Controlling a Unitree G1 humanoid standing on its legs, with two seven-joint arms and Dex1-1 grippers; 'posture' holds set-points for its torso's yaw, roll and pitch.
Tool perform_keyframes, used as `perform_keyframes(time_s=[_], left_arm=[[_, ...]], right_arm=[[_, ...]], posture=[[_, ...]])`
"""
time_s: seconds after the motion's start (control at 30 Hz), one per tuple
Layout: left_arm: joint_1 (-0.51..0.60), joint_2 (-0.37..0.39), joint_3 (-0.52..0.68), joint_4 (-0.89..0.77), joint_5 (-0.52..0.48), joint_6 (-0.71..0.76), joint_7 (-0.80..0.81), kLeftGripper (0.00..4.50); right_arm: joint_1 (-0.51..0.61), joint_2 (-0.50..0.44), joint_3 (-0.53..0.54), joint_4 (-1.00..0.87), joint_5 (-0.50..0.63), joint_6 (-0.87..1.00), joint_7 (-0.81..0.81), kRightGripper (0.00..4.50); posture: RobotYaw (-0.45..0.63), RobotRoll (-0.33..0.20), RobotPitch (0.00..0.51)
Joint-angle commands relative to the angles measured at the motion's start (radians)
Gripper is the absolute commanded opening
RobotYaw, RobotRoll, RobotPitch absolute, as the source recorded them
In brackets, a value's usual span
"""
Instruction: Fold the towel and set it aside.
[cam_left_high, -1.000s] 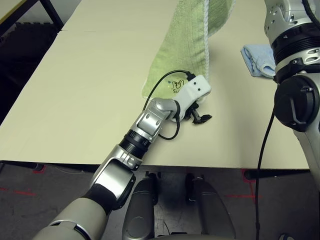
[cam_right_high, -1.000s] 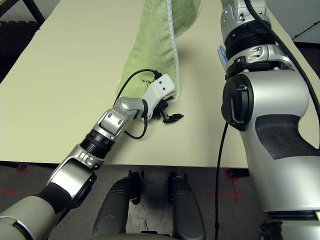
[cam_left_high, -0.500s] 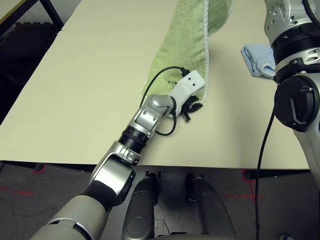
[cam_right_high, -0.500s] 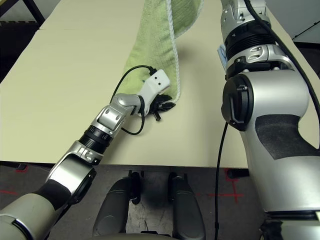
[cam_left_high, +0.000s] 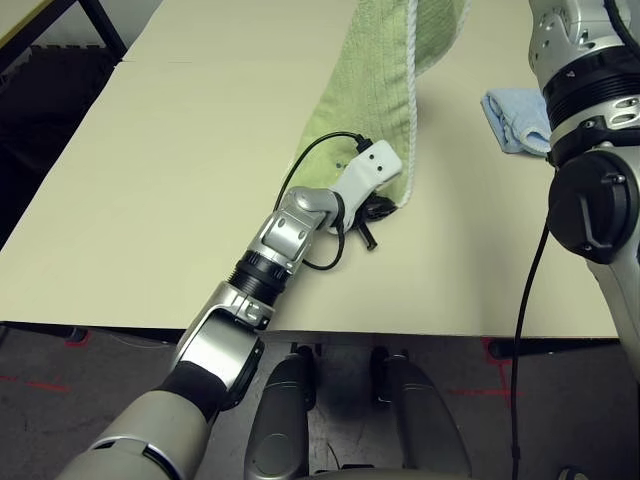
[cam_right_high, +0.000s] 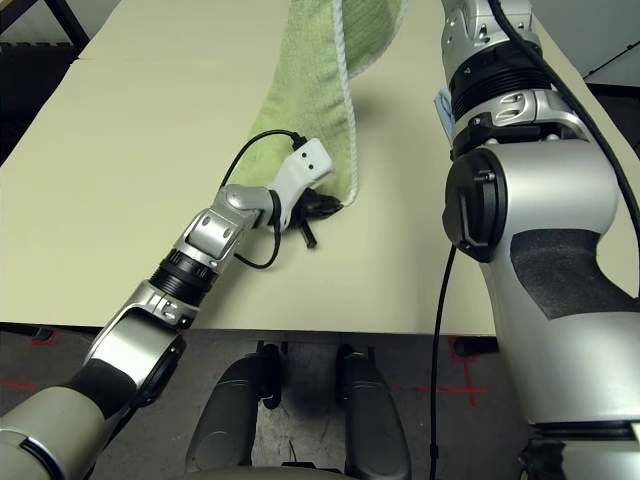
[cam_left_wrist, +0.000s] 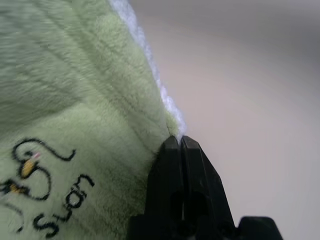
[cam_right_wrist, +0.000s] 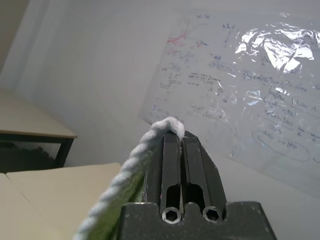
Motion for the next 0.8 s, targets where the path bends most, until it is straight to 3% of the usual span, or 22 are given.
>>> perform_keyframes(time_s=[0.03,0.2,0.33,0.6,0.8], left_arm=[[0.076,0.111,0.093,-0.219,-0.067,0.105,-0.029,0.02],[0.147,0.27,0.235,-0.394,-0.111,0.206,0.008,0.02],[0.113,0.352,0.332,-0.4,-0.138,0.231,0.036,0.02],[-0.013,0.47,0.516,-0.233,-0.217,0.255,0.084,0.02],[-0.098,0.568,0.581,-0.081,-0.241,0.226,0.104,0.02]], right_arm=[[0.057,-0.039,-0.002,0.0,-0.011,0.005,-0.011,0.0],[0.17,-0.078,-0.015,-0.021,0.007,0.012,0.023,0.0],[0.232,-0.102,-0.024,-0.036,0.021,0.023,0.046,0.0],[0.312,-0.163,-0.108,-0.048,0.142,0.087,0.191,0.0],[0.339,-0.219,-0.213,-0.029,0.238,0.156,0.234,0.0]], posture=[[0.09,0.0,0.238],[0.11,0.0,0.25],[0.12,0.0,0.255],[0.12,0.0,0.266],[0.11,0.0,0.275]])
